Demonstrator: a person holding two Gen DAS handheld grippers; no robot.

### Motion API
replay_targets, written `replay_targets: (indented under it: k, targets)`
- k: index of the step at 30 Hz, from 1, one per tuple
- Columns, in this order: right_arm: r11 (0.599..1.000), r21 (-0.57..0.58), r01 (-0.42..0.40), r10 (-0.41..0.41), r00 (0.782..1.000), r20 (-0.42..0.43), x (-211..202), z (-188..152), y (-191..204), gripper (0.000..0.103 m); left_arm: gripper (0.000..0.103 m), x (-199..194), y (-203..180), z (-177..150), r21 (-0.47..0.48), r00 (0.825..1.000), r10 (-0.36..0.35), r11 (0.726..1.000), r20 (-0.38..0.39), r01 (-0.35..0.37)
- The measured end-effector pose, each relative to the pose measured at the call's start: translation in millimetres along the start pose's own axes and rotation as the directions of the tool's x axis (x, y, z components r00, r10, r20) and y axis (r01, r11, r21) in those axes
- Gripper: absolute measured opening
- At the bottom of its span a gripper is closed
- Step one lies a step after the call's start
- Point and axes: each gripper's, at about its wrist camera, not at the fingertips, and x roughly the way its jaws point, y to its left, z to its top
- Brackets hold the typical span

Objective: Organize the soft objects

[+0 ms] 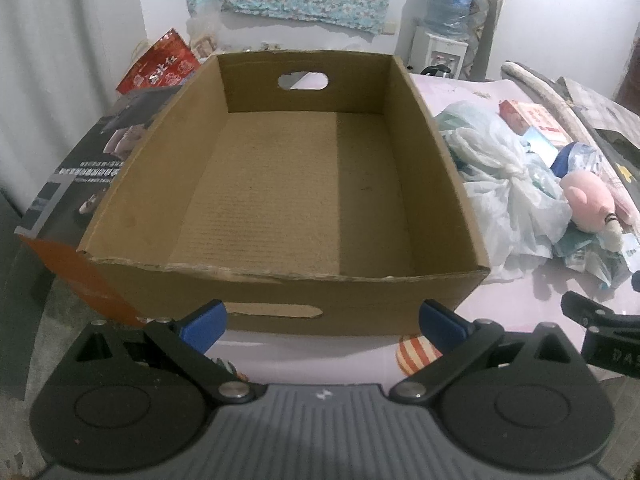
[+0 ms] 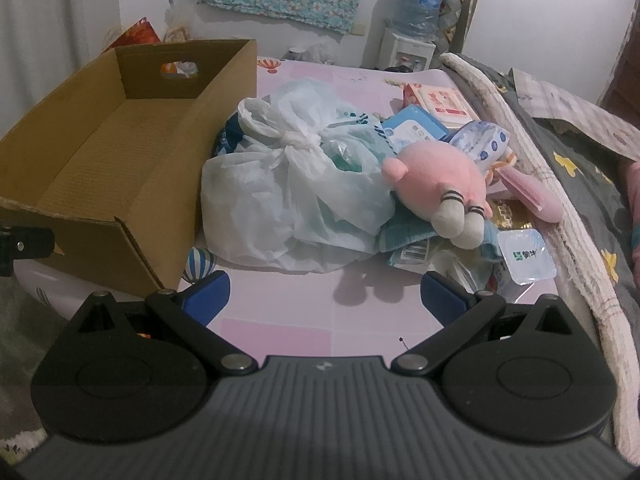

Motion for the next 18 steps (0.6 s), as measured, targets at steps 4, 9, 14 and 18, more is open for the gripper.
replay_targets:
  k: [4, 9, 14, 18]
  targets:
    - [0.998, 0.061, -0.021, 0.019, 1.000, 0.022, -2.6, -7.9, -18.5, 0.102, 0.103, -9.2, -16.4, 2.2, 0.056, 0.999, -0.032, 0.998, 0.044, 0.030]
    - [0.990, 0.139, 0.003, -0.017, 0.995, 0.097, -11.9, -27.4, -58.0, 0.102, 0.103, -19.5, -53.6, 3.3, 0.174, 0.989, -0.109, 0.981, 0.102, 0.090]
    - [0.972, 0.229, 0.050, -0.089, 0.983, 0.163, -18.1, -55.9, -110.8, 0.102, 0.103, -22.9, -103.2, 3.3, 0.311, 0.968, -0.217, 0.935, 0.129, 0.168]
    - [0.946, 0.321, 0.050, -0.110, 0.979, 0.170, -16.8, -77.9, -155.1, 0.102, 0.103, -21.1, -136.3, 6.5, 0.372, 0.934, -0.330, 0.891, 0.135, 0.261]
